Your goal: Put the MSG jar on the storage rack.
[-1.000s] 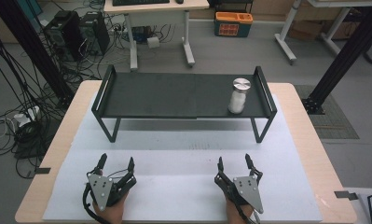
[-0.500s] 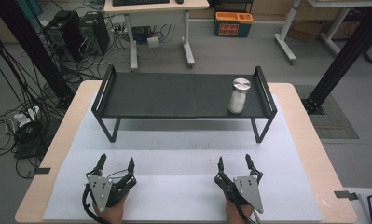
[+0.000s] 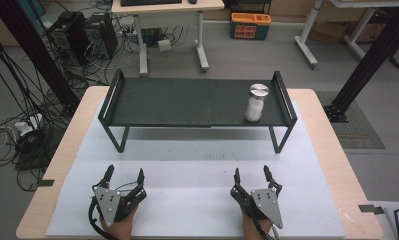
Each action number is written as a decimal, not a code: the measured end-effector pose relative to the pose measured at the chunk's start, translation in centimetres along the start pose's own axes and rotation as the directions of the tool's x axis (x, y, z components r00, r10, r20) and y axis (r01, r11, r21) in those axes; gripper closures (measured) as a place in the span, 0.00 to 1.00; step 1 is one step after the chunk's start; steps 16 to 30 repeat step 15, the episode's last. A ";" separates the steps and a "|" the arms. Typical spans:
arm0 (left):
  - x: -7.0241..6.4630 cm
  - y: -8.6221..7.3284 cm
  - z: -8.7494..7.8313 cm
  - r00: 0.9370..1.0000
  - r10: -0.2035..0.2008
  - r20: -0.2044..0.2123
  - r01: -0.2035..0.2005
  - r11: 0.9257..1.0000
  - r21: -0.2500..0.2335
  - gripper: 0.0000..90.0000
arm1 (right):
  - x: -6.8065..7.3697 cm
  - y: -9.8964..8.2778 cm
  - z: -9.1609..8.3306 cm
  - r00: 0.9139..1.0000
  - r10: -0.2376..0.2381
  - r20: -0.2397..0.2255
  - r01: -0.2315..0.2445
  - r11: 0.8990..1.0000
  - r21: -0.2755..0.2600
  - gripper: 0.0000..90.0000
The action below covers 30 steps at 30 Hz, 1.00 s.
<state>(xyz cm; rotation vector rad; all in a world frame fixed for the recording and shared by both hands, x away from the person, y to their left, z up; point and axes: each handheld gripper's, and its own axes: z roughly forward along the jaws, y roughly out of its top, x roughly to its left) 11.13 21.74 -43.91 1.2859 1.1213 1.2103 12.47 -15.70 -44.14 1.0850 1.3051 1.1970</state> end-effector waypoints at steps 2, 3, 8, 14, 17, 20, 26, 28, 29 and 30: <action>0.0 0.0 0.0 1.000 0.001 -0.001 -0.001 1.000 0.000 0.18 | 0.0 0.0 0.0 1.000 0.001 0.000 -0.001 1.000 0.000 0.20; 0.0 0.0 0.0 1.000 0.001 -0.002 -0.001 1.000 0.002 0.18 | 0.0 0.0 0.0 1.000 0.002 0.000 -0.002 1.000 0.000 0.20; 0.0 0.1 0.0 1.000 0.000 -0.002 0.000 1.000 0.004 0.18 | 0.0 0.0 0.0 1.000 0.003 0.000 -0.003 1.000 0.002 0.20; 0.0 0.0 0.0 1.000 0.002 0.000 -0.002 1.000 0.003 0.18 | 0.0 0.0 0.0 1.000 0.000 0.001 0.000 1.000 0.002 0.20; 0.0 0.0 0.0 1.000 0.002 0.000 -0.002 1.000 0.003 0.18 | 0.0 0.0 0.0 1.000 -0.002 0.000 0.002 1.000 0.003 0.20; 0.0 0.0 0.0 1.000 0.002 0.000 -0.002 1.000 0.003 0.18 | 0.0 0.0 0.0 1.000 -0.002 0.000 0.002 1.000 0.003 0.20; 0.0 0.0 0.0 1.000 0.002 0.000 -0.002 1.000 0.003 0.18 | 0.0 0.0 0.0 1.000 -0.002 0.000 0.002 1.000 0.003 0.20; 0.0 0.0 0.0 1.000 0.002 0.000 -0.002 1.000 0.003 0.18 | 0.0 0.0 0.0 1.000 -0.002 0.000 0.002 1.000 0.003 0.20; 0.0 0.0 0.0 1.000 0.002 0.000 -0.002 1.000 0.003 0.18 | 0.0 0.0 0.0 1.000 -0.002 0.000 0.002 1.000 0.003 0.20; 0.0 0.0 0.0 1.000 0.002 0.000 -0.002 1.000 0.003 0.18 | 0.0 0.0 0.0 1.000 -0.002 0.000 0.002 1.000 0.003 0.20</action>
